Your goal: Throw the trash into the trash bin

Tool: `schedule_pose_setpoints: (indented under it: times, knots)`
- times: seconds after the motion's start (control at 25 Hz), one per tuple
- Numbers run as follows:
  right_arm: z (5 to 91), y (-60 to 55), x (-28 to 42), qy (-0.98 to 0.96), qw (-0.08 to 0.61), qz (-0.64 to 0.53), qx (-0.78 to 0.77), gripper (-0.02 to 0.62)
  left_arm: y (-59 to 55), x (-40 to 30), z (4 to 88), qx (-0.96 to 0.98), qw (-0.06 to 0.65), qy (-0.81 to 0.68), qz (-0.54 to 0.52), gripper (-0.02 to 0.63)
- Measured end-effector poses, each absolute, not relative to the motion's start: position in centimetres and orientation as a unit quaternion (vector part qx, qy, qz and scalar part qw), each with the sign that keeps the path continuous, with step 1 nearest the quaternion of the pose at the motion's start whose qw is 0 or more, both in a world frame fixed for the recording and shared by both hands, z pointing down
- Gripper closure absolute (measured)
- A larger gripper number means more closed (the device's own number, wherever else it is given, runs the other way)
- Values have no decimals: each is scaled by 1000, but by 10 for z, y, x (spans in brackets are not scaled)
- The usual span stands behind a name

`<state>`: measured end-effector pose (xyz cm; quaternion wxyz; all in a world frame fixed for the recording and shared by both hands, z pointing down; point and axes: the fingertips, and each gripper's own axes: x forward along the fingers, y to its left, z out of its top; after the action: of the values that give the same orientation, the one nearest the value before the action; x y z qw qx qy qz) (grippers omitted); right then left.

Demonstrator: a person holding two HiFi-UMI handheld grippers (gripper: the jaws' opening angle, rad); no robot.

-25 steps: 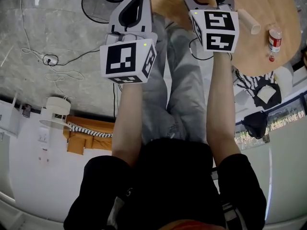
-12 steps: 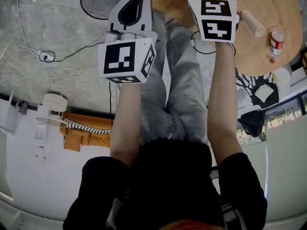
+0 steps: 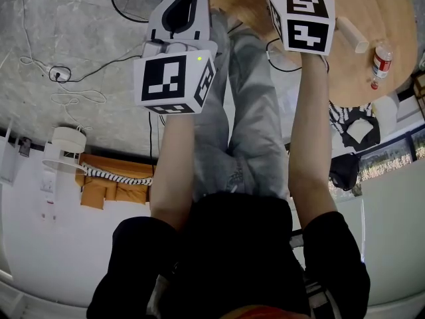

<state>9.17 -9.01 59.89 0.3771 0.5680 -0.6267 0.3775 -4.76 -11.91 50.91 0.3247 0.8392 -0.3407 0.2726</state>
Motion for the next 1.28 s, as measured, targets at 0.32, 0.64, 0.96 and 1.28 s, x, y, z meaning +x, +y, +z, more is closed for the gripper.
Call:
schedule_pose_setpoints:
  times: [0.32, 0.64, 0.96, 1.28]
  knots:
    - [578, -93, 76, -630, 352, 372, 584, 282, -119, -75, 503, 831, 327, -367, 259, 601]
    - [548, -108, -11, -709, 318, 352, 522, 282, -110, -133, 503, 798, 343, -431, 243, 601]
    - [549, -120, -111, -784, 323, 323, 421, 282, -97, -206, 507, 748, 361, -514, 213, 601]
    - [583, -112, -185, -816, 336, 313, 350, 282, -78, -272, 533, 702, 378, -575, 185, 601]
